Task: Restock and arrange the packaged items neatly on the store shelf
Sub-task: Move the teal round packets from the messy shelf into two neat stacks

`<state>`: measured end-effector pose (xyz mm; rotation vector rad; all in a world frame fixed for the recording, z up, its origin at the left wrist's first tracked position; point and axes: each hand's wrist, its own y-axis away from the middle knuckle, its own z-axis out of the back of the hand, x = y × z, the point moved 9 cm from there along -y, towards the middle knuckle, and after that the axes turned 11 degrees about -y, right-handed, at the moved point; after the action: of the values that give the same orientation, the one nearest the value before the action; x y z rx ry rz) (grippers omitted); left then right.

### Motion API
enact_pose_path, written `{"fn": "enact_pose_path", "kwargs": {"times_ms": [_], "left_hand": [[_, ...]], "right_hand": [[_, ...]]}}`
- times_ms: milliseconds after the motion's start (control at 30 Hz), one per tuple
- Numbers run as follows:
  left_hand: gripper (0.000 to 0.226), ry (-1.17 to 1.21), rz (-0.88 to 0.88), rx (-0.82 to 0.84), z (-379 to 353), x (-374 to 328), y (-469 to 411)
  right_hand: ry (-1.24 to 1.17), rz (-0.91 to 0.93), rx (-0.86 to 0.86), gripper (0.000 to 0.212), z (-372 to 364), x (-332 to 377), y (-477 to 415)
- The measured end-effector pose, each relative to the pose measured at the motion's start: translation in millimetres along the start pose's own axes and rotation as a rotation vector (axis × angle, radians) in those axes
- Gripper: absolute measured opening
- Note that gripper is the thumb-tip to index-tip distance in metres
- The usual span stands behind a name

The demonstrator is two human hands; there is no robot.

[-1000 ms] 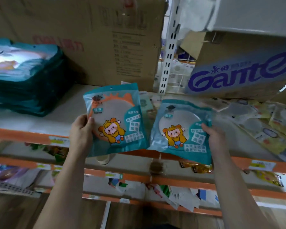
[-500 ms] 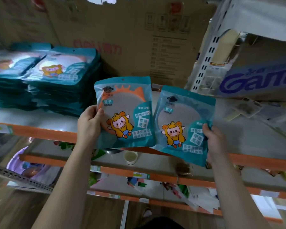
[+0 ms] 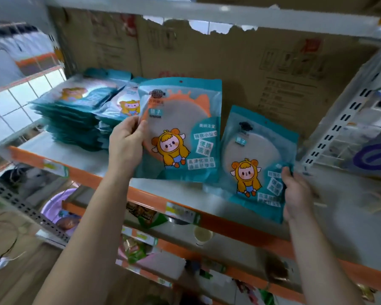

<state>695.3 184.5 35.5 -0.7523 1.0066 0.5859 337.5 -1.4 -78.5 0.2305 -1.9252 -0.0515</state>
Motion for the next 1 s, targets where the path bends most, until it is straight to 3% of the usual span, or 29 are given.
{"fn": "enact_pose_path", "kwargs": {"times_ms": [400, 633, 800, 1000], "left_hand": [[0.017, 0.181, -0.006, 0.032, 115.6, 40.6, -137.2], [0.028, 0.015, 0.005, 0.097, 165.0, 88.7, -230.4], [0.015, -0.076, 0.095, 0.123, 179.7, 127.9, -278.5], [0.028, -0.246, 0.106, 0.162, 190.6, 144.7, -305.2]], "right_hand": [[-0.126, 0.099, 0.009, 0.020, -132.0, -6.9, 18.8], [-0.097, 0.151, -0.046, 0.021, -194.0, -26.6, 36.1], [-0.081, 0.195, -0.078, 0.020, -221.3, -35.7, 47.5], [-0.065, 0.236, -0.088, 0.020, -237.1, -41.4, 55.7]]}}
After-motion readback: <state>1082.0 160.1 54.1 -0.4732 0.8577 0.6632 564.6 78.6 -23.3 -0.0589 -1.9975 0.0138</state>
